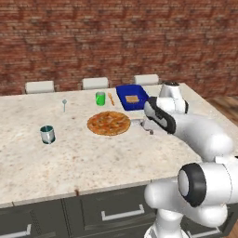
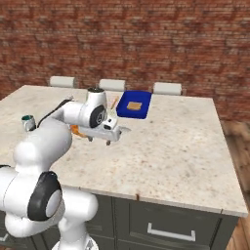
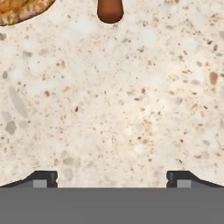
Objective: Take the pizza cutter from the drawer on the right and place it on the dining counter for cutting.
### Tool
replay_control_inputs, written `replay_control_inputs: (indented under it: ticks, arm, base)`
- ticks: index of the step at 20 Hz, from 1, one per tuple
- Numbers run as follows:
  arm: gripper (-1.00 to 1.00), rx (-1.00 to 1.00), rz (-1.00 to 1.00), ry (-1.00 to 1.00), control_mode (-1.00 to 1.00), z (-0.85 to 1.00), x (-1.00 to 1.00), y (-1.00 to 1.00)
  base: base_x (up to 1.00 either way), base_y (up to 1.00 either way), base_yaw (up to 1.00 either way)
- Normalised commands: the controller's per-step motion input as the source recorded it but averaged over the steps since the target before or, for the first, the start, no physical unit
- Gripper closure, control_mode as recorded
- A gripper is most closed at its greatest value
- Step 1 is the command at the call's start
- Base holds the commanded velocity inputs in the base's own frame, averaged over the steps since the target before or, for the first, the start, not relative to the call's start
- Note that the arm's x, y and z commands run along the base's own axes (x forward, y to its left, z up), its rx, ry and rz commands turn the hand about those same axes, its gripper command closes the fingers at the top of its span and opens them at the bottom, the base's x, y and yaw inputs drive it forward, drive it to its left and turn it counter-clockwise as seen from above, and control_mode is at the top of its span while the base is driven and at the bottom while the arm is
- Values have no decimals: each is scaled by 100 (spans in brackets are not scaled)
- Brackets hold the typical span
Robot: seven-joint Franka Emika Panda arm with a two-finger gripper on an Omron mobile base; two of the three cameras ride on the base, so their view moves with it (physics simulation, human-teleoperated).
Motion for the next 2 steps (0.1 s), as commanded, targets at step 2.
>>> replay_control_inputs:
  ticks: [2]
  arm:
    - [-100,0,0,0,-100,67,-100,0]
  base:
    - [0,0,0]
